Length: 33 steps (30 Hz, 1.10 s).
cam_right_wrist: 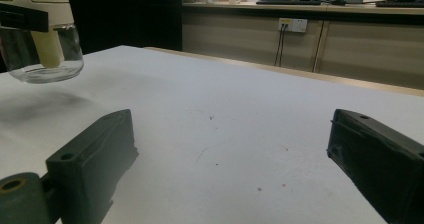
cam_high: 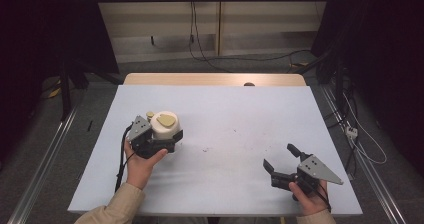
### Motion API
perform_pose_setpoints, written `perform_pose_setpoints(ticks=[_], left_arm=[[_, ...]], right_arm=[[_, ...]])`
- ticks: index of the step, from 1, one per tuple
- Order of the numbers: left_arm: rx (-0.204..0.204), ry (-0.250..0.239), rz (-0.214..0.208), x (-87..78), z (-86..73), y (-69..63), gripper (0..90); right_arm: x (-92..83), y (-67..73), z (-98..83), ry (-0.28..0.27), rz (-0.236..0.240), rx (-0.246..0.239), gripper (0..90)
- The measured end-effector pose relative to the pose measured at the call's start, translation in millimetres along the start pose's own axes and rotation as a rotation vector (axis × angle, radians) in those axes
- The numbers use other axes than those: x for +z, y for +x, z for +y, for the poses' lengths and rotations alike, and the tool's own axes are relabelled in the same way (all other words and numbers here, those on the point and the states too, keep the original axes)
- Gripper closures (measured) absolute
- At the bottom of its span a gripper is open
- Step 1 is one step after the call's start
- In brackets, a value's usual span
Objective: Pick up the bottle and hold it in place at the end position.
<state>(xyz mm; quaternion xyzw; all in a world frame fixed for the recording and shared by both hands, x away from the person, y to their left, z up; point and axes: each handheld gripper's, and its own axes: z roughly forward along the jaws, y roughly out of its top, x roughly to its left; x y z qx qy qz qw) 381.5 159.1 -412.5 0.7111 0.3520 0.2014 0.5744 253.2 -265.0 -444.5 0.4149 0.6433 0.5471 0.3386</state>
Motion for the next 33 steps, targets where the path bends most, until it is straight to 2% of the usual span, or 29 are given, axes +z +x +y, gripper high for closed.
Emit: perform_pose_setpoints(ticks=[33], left_arm=[[0.013,0.010,-0.045,37.3,6.6,-11.3,6.1]], right_arm=[[-0.2,-0.8,-0.9,0.005,0.003,-0.002,4.5]])
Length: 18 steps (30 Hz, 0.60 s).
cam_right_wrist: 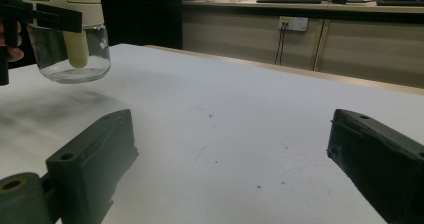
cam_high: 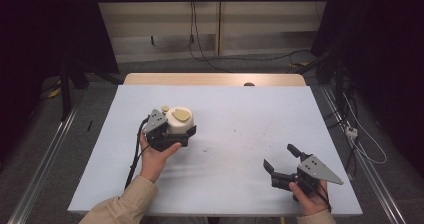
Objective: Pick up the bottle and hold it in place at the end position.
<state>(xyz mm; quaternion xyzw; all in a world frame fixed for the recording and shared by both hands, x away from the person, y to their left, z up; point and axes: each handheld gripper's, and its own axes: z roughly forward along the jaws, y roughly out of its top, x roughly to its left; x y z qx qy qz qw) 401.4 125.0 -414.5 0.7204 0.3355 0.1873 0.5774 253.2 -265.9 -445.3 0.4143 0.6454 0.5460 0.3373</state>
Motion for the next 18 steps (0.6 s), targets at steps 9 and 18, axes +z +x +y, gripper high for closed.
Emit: perform_pose_setpoints(ticks=[9,18], left_arm=[[0.002,0.002,0.001,6.6,2.7,1.1,6.1],[-0.003,0.005,-0.006,15.3,3.5,-0.2,6.1]], right_arm=[[0.0,0.2,-0.2,0.000,0.003,0.002,4.9],[0.0,-0.1,-0.4,0.001,0.004,0.002,5.0]])
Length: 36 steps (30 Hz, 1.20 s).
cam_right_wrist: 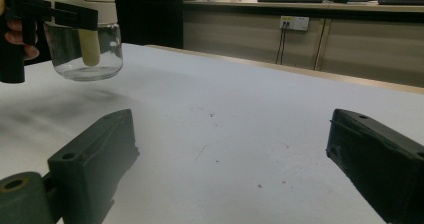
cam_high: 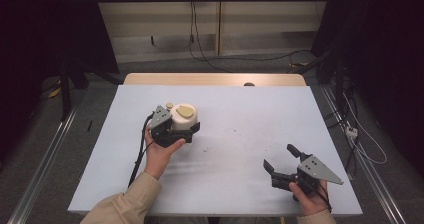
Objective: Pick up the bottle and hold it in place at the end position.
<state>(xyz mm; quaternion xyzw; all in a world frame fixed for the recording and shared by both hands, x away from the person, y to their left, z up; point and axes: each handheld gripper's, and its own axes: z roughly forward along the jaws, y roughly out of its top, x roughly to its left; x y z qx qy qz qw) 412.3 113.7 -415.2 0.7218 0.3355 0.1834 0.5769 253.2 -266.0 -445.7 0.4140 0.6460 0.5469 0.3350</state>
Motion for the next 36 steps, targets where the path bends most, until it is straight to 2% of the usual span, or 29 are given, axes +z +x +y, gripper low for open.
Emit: perform_pose_setpoints(ticks=[20,36], left_arm=[[-0.012,0.003,-0.006,16.3,-0.5,-2.2,6.2],[-0.002,0.004,-0.027,34.7,1.9,-9.3,6.2]], right_arm=[[-0.2,-0.4,-0.2,0.001,0.005,0.000,5.1],[-1.1,-1.6,-0.5,0.000,0.004,0.002,5.1]])
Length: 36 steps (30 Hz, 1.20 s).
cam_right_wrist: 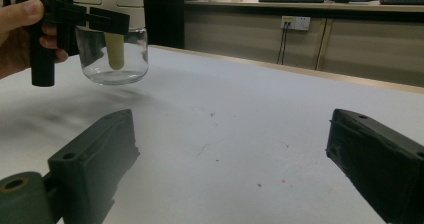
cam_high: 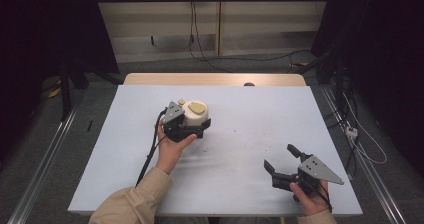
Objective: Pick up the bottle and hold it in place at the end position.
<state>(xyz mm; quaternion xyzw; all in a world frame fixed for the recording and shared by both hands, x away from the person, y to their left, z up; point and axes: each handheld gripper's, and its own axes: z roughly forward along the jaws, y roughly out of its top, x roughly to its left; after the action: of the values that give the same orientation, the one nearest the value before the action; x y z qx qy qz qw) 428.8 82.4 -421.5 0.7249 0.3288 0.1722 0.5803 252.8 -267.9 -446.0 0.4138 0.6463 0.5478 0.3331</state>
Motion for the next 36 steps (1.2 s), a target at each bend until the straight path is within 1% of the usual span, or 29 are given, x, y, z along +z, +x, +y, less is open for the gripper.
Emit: perform_pose_setpoints(ticks=[9,11,13,15,18,23,25,29,36], left_arm=[[-0.003,0.006,-0.001,6.8,-1.9,-0.3,6.2],[-0.010,0.004,-0.001,7.9,-1.8,-0.1,6.2],[-0.004,0.005,0.000,8.9,-1.2,0.8,6.2],[-0.006,0.003,0.000,10.1,-0.5,0.8,6.2],[-0.001,0.002,-0.006,13.3,0.5,-0.2,6.2],[-0.003,0.004,-0.016,21.1,0.6,-2.2,6.2],[-0.010,0.005,-0.016,24.2,-0.5,-3.4,6.2],[-0.005,0.009,-0.023,28.2,-1.4,-4.1,6.2],[-0.001,0.013,-0.013,29.8,-1.7,-3.3,6.2]], right_arm=[[0.3,-0.1,-0.3,0.002,0.002,0.002,5.1],[0.5,-0.3,-0.5,0.001,0.002,0.002,5.2],[0.6,-0.4,-0.7,0.003,0.002,0.004,5.2],[0.8,-0.4,-0.7,0.003,0.003,0.005,5.3],[1.2,-0.3,-0.9,0.002,0.005,0.005,5.3],[1.0,-1.3,-1.3,0.001,0.006,0.009,5.3],[0.8,-1.5,-1.3,0.000,0.006,0.012,5.4],[1.6,-1.3,-1.1,0.000,0.007,0.009,5.4],[2.4,-0.4,-1.0,0.001,0.016,0.004,5.5]])
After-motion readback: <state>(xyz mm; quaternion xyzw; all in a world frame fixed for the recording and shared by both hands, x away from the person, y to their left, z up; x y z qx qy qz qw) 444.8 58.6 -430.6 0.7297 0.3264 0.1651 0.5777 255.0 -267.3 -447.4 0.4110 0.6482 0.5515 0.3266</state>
